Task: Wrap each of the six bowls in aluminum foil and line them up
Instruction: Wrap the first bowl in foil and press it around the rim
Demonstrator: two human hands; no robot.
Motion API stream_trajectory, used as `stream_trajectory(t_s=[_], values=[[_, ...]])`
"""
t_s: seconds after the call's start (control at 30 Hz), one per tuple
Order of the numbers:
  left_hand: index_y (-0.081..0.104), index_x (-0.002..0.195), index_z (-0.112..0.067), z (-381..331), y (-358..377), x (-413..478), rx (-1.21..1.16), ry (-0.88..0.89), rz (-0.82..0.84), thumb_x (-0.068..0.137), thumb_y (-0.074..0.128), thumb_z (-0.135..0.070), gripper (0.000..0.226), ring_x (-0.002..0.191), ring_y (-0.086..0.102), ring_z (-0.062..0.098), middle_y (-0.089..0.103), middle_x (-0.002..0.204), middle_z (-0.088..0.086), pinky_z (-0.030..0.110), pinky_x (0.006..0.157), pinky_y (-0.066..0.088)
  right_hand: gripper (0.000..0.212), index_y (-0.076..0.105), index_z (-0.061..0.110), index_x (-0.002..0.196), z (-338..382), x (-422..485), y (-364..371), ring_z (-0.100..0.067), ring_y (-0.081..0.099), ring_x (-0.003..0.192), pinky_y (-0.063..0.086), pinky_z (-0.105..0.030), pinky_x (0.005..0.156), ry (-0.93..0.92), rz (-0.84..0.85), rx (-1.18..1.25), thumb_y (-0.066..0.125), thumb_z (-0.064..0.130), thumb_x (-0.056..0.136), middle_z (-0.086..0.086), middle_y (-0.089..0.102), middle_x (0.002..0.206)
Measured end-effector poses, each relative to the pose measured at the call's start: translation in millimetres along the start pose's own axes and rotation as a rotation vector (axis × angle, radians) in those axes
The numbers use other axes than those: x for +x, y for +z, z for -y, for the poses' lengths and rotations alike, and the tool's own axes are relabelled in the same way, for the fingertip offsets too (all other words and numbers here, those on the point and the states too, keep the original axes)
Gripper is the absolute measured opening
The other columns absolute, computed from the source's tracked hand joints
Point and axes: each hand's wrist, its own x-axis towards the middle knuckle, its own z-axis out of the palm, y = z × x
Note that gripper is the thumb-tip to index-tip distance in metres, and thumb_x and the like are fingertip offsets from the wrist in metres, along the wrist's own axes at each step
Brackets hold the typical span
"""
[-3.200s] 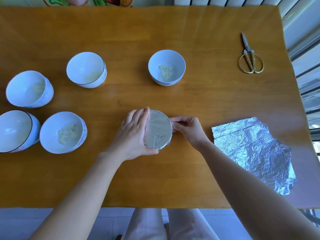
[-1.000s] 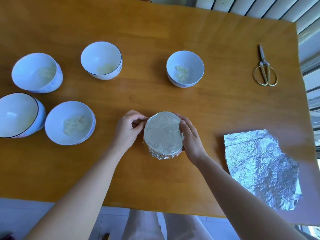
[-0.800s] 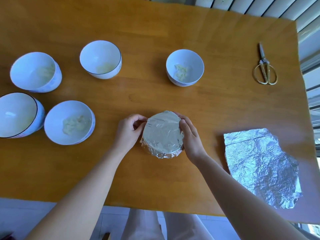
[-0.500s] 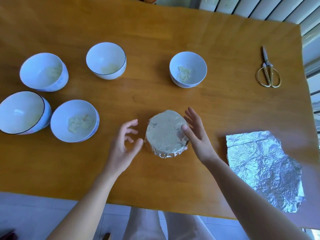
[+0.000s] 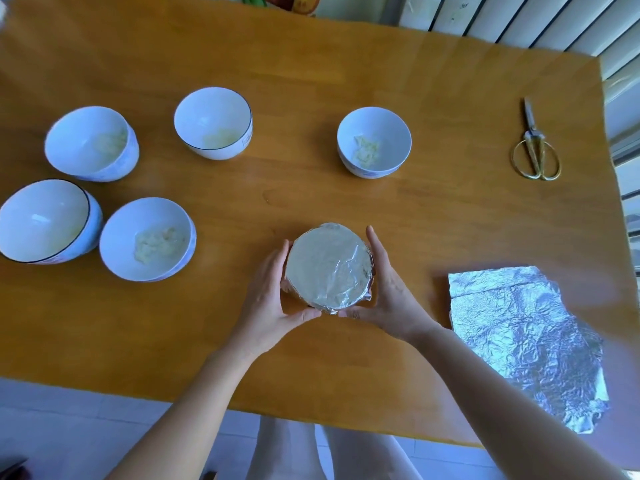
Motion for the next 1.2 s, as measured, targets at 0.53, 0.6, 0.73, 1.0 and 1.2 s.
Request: stream_trajectory(t_s=[0.53, 0.6, 0.73, 1.0, 1.2], values=[[0.009, 0.157, -0.025, 0.4, -1.6, 1.8, 0.06, -0.003, 0.033, 0.07, 0.072, -0.065, 0.114, 0.146, 0.019, 0.009, 0.017, 0.153, -0.017, 0.044, 0.116, 0.034, 0.147, -0.022, 0.034, 0.151, 27.9, 3.3, -34.8, -0.011, -0.014, 0.151, 0.007, -0.037, 0.119, -0.108, 0.04, -0.268, 0.076, 0.078, 0.05, -0.001, -0.018, 0.163], [0.01, 0.157, -0.026, 2.1, -1.4, 2.4, 0.057, 0.008, 0.025, 0.071, 0.07, -0.07, 0.115, 0.145, 0.021, 0.009, 0.017, 0.152, -0.019, 0.044, 0.114, 0.038, 0.147, -0.014, 0.031, 0.154, 41.0, 16.1, -34.5, -0.017, -0.01, 0.152, 0.008, -0.038, 0.119, -0.159, 0.096, -0.405, 0.079, 0.075, 0.05, -0.003, -0.017, 0.163], [0.012, 0.157, -0.023, 2.8, -1.7, 3.1, 0.061, 0.035, 0.018, 0.07, 0.07, -0.07, 0.115, 0.144, 0.021, 0.005, 0.017, 0.15, -0.021, 0.044, 0.111, 0.04, 0.148, -0.016, 0.032, 0.154, 57.8, 39.9, -21.5, -0.023, -0.019, 0.151, -0.009, -0.037, 0.12, -0.258, 0.239, -0.72, 0.077, 0.078, 0.048, -0.006, -0.023, 0.162], [0.018, 0.156, -0.018, 4.0, -3.3, 4.4, 0.085, 0.049, -0.006, 0.069, 0.076, -0.058, 0.112, 0.135, 0.016, -0.008, 0.02, 0.147, -0.019, 0.031, 0.113, 0.031, 0.143, -0.009, 0.029, 0.155, 56.0, 45.9, -15.0, -0.022, 0.004, 0.15, 0.011, -0.041, 0.123, -0.164, 0.296, -0.781, 0.075, 0.077, 0.05, 0.003, 0.01, 0.16], [0.035, 0.149, -0.024, 15.5, -8.6, -13.9, -0.12, 0.027, -0.093, 0.081, 0.067, -0.052, 0.08, 0.134, 0.043, 0.008, 0.044, 0.145, -0.011, 0.02, 0.104, 0.038, 0.137, -0.006, 0.034, 0.155, 57.9, 46.1, -13.8, -0.022, 0.011, 0.145, 0.02, -0.039, 0.117, -0.149, 0.298, -0.793, 0.074, 0.077, 0.052, 0.003, 0.014, 0.155]])
